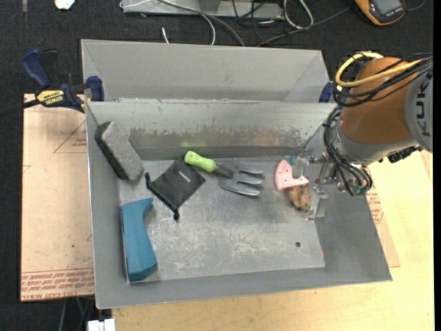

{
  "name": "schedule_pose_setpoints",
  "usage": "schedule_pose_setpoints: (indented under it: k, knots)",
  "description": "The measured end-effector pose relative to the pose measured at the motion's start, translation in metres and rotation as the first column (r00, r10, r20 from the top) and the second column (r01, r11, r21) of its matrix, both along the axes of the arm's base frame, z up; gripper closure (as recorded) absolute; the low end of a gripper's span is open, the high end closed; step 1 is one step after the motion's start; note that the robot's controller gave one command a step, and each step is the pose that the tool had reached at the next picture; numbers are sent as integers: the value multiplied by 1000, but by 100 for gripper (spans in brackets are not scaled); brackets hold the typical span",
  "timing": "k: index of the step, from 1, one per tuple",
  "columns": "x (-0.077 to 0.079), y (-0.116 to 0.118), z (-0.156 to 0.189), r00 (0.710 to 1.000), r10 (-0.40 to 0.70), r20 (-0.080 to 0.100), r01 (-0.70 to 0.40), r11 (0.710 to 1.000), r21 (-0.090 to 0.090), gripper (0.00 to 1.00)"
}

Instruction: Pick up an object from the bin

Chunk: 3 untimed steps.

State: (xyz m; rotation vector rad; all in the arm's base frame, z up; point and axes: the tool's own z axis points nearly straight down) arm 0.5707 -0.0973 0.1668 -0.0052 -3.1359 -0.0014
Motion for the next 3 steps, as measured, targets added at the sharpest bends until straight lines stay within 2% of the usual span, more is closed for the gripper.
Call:
schedule_pose_setpoints:
  k: [1, 2, 3]
  knots:
    - [1, 0, 5, 1000, 3, 7, -3, 1000, -1, 0]
    - [20, -31, -86, 990, -141, 9, 141, 990, 1, 0]
    - [9, -40, -96, 996, -82, 20, 82, 997, 0, 0]
